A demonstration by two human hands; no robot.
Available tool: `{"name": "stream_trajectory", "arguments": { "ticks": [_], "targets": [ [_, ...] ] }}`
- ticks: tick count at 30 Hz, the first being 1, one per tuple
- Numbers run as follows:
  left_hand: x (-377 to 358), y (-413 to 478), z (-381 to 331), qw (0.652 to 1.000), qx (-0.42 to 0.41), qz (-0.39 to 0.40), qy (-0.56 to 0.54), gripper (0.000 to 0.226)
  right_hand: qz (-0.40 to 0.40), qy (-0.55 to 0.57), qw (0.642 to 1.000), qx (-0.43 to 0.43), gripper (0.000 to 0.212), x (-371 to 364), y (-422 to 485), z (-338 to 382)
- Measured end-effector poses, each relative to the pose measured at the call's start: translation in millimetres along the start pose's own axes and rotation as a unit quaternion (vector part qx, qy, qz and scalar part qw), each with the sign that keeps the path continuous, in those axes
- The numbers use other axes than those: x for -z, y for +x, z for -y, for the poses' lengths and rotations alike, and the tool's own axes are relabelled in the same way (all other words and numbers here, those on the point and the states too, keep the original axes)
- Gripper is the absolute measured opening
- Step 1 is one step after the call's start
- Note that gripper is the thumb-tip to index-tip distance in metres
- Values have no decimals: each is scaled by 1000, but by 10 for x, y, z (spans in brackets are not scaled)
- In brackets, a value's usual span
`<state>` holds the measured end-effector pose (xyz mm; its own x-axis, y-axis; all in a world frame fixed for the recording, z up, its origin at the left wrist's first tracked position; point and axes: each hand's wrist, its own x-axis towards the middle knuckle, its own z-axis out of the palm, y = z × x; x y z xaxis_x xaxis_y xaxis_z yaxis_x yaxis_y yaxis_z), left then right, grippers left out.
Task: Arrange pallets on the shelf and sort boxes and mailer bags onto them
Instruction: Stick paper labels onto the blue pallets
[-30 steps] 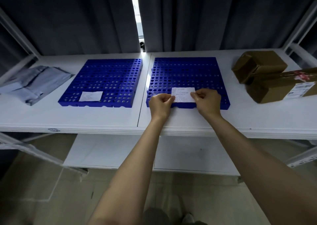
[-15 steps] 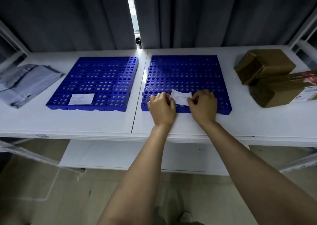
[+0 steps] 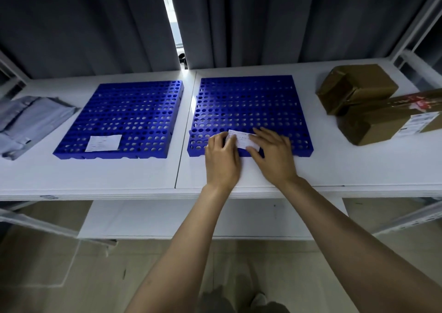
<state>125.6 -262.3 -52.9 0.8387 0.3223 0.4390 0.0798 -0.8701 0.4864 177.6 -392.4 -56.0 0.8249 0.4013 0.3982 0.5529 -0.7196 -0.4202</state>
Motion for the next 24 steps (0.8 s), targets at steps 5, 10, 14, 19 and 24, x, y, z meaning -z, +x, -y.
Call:
{"name": "stream_trajectory", "arguments": {
  "ticks": [5, 10, 14, 19, 24],
  "targets": [
    [47, -63, 26, 998, -34, -23, 52, 29, 70, -4, 996, 57, 41, 113, 16, -60],
    [-13, -51, -2, 990, -122, 44, 50, 35, 9, -22, 995, 97, 29, 96, -19, -12],
    [-42, -114, 57, 988, -117, 76, 61, 40, -20, -33, 995, 96, 31, 42, -94, -9],
    [7, -141, 92, 981, -131, 117, 78, 45, -28, -73, 991, 111, 42, 36, -123, 8],
    [55, -123, 134, 972, -135, 160, 111, 51, -26, -73, 990, 113, 38, 70, -114, 53]
  ]
}}
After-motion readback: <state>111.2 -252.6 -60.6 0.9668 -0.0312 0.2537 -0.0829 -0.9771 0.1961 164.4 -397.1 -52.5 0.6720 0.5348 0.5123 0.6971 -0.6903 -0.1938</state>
